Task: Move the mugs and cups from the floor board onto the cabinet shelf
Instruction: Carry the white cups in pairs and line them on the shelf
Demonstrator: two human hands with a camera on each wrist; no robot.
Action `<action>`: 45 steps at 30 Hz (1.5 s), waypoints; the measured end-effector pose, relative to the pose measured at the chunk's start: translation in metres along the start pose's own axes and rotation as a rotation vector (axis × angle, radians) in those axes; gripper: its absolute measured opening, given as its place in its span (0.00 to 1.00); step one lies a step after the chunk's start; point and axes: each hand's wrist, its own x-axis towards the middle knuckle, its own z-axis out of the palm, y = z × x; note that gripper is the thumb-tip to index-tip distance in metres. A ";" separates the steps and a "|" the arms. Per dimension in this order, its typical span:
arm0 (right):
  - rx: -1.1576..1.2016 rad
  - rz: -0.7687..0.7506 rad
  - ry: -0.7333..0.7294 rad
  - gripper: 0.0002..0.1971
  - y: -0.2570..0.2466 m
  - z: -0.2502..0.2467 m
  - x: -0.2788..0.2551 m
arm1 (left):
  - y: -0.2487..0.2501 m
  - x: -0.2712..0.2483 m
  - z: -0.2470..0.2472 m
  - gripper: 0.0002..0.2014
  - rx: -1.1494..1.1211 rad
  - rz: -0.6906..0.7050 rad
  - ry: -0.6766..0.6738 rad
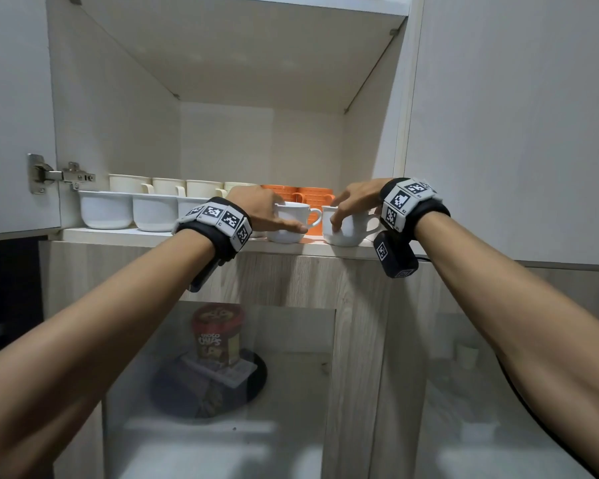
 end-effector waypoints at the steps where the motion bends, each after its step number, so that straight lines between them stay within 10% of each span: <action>1: -0.019 -0.001 0.005 0.28 -0.001 0.000 -0.002 | -0.001 0.000 0.000 0.47 0.002 0.004 0.010; 20: 0.237 -0.105 0.004 0.40 0.016 0.005 0.007 | -0.007 0.020 0.015 0.61 -0.242 -0.052 -0.198; 32: 0.016 -0.165 0.003 0.32 0.006 -0.002 0.009 | -0.025 0.020 0.010 0.32 -0.303 -0.019 -0.066; 45: 0.139 -0.112 0.019 0.41 0.021 0.011 0.028 | -0.018 0.019 0.019 0.27 -0.232 -0.078 0.012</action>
